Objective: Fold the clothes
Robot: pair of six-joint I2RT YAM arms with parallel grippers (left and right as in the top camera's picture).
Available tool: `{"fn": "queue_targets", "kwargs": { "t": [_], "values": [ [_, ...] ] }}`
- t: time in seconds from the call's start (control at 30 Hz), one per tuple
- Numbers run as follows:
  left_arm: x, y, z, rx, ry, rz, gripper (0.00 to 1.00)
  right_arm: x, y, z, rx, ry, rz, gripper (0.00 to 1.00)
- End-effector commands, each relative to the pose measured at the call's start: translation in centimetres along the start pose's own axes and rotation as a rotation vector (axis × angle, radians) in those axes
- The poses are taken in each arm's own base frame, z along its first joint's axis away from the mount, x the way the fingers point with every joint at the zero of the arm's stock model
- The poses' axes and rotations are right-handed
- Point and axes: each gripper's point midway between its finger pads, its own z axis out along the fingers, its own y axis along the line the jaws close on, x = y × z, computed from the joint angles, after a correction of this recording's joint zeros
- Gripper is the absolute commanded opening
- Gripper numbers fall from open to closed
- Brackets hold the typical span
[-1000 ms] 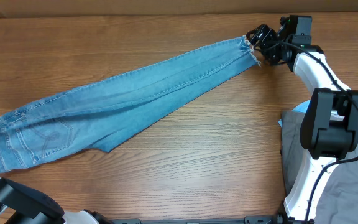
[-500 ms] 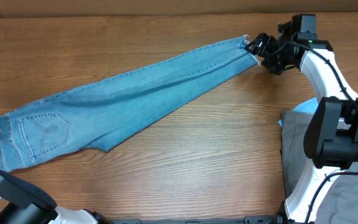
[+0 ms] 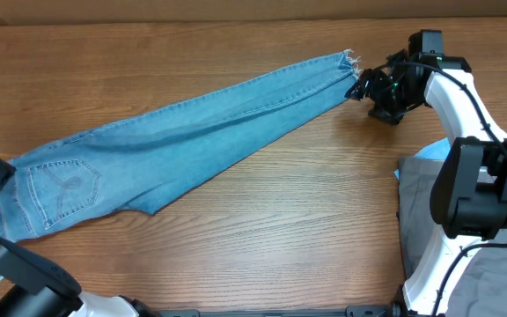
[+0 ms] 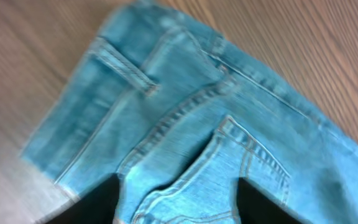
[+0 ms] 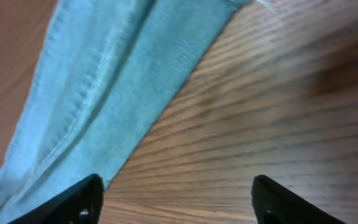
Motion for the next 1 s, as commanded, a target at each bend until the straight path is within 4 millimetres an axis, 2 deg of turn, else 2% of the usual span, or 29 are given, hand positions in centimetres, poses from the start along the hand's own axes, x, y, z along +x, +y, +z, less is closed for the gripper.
{"fn": "queue_targets", "kwargs": {
  "t": [0.0, 0.13, 0.17, 0.3, 0.43, 0.57, 0.63, 0.73, 0.8, 0.83, 0.97],
  "values": [
    [2.9, -0.2, 2.1, 0.025, 0.084, -0.012, 0.53, -1.6, 0.4, -1.8, 0.067, -0.096, -0.031, 0.78],
    [5.2, 0.5, 4.1, 0.016, 0.134, -0.027, 0.64, -4.1, -0.2, -1.5, 0.096, -0.209, -0.055, 0.70],
    [5.5, 0.5, 4.2, 0.015, 0.138, -0.027, 0.66, -4.5, -0.1, -1.3, 0.088, -0.227, -0.058, 0.68],
    [5.6, 0.4, 4.2, 0.024, 0.142, -0.029, 0.77, -5.8, -0.2, 0.0, 0.065, -0.271, -0.053, 0.51],
    [6.0, -0.1, 4.2, 0.053, 0.161, -0.017, 0.77, -6.4, -1.0, 2.2, 0.062, -0.271, -0.034, 0.51],
    [6.2, -1.5, 4.0, 0.139, 0.174, 0.017, 0.77, -6.7, -2.2, 4.7, 0.066, -0.258, -0.012, 0.64],
    [6.3, -2.1, 3.9, 0.173, 0.180, 0.015, 0.77, -6.5, -2.9, 5.9, 0.073, -0.242, -0.005, 0.66],
    [6.4, -2.5, 3.8, 0.195, 0.182, 0.013, 0.79, -6.1, -3.8, 7.4, 0.075, -0.212, 0.004, 0.65],
    [6.4, -2.4, 3.8, 0.194, 0.183, 0.014, 0.79, -6.0, -4.0, 7.7, 0.077, -0.206, 0.007, 0.60],
    [6.4, -2.4, 3.8, 0.195, 0.182, 0.017, 0.80, -6.0, -4.0, 7.9, 0.076, -0.206, 0.003, 0.54],
    [6.4, -2.4, 3.8, 0.195, 0.184, 0.016, 0.80, -6.0, -2.5, 7.9, -0.001, -0.196, -0.067, 0.52]
  ]
}}
